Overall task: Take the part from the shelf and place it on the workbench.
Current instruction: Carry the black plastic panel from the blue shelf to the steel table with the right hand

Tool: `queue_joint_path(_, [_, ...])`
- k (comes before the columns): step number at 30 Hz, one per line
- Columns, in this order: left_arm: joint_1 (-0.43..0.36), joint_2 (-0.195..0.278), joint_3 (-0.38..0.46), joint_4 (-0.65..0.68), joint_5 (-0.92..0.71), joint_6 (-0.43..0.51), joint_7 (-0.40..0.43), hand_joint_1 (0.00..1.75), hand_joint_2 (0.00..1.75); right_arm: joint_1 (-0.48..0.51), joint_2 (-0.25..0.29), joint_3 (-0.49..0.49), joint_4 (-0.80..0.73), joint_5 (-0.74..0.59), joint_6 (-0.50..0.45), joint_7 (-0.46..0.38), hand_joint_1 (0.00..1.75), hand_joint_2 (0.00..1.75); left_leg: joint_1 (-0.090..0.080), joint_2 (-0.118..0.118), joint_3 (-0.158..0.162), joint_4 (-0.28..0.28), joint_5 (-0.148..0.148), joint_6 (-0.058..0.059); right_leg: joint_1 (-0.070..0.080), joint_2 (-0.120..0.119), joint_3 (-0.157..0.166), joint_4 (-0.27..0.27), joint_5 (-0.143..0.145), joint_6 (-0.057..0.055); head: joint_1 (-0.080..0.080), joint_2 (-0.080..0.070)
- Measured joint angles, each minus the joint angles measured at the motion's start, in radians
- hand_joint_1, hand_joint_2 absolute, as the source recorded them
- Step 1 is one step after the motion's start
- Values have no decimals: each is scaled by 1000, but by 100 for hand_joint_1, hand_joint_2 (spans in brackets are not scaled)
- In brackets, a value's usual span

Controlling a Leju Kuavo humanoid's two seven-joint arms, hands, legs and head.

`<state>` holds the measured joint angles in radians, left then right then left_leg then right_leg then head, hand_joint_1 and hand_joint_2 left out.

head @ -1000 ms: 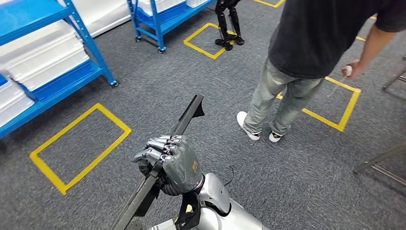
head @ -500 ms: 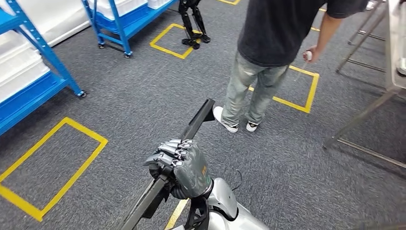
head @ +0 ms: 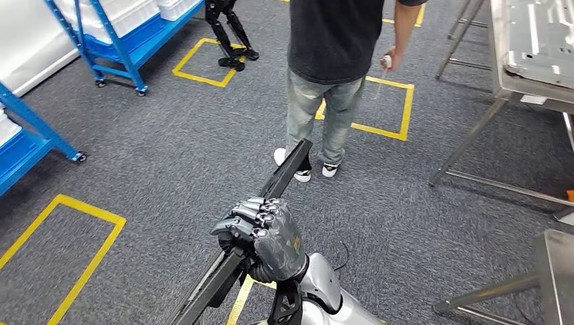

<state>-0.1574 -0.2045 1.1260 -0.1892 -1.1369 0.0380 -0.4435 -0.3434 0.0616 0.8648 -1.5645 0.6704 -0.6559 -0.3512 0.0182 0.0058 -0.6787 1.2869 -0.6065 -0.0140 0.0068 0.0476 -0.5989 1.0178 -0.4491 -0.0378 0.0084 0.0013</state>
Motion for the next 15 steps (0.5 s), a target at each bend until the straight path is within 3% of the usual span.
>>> queue_joint_path(2, [1, 1, 1, 0, 3, 2, 1, 0, 175, 2, -1, -1, -7, 3, -5, -3, 175, 175, 2, -17, 47, -117, 76, 3, -2, 27, 0, 10, -6, 4, 0, 0])
queue_joint_path(3, [1, 1, 2, 0, 4, 3, 1, 0, 175, 2, -1, -2, -12, 4, -8, -4, 175, 175, 4, -38, 74, -182, 103, 6, -2, 39, -2, 16, -8, 7, 0, 0])
queue_joint_path(5, [0, 3, 3, 0, 6, 5, 2, 0, 175, 4, -1, -4, -20, 6, -13, -5, 175, 175, 3, -68, 105, -247, 118, 13, -5, 60, -10, 23, -9, 18, 0, 0])
queue_joint_path(7, [-1, 4, 3, 0, 7, 7, 3, 0, 175, 8, -2, -6, -27, 6, -15, -5, 175, 175, 1, -62, 109, -255, 117, 23, -8, 78, -17, 21, -4, 30, 0, 0])
queue_joint_path(8, [-2, 4, 3, 0, 7, 8, 4, 0, 175, 10, -4, -8, -31, 7, -16, -5, 175, 175, 1, -51, 112, -261, 121, 30, -8, 73, -17, 21, -5, 35, 0, 0])
queue_joint_path(10, [-3, 5, 4, 0, 7, 10, 4, 0, 175, 12, -7, -10, -37, 9, -19, -6, 175, 175, 4, -28, 118, -276, 129, 45, -5, 29, -36, 62, -34, 44, 1, 0])
queue_joint_path(12, [-2, 5, 4, 0, 6, 11, 5, 0, 175, 13, -9, -12, -42, 17, -21, -6, 175, 175, 1, -4, 121, -281, 131, 52, -7, -21, -89, 171, -92, 51, 2, 0])
queue_joint_path(14, [-1, 6, 4, 0, 5, 13, 7, 0, 175, 16, -13, -15, -45, 28, -23, -5, 175, 175, -1, 23, 120, -280, 129, 54, -14, -35, -139, 267, -123, 56, 2, 0])
queue_joint_path(15, [-1, 7, 4, 0, 4, 13, 8, 0, 175, 18, -15, -16, -47, 34, -24, -5, 175, 175, -1, 35, 121, -280, 128, 53, -17, -39, -142, 271, -113, 58, 2, 0])
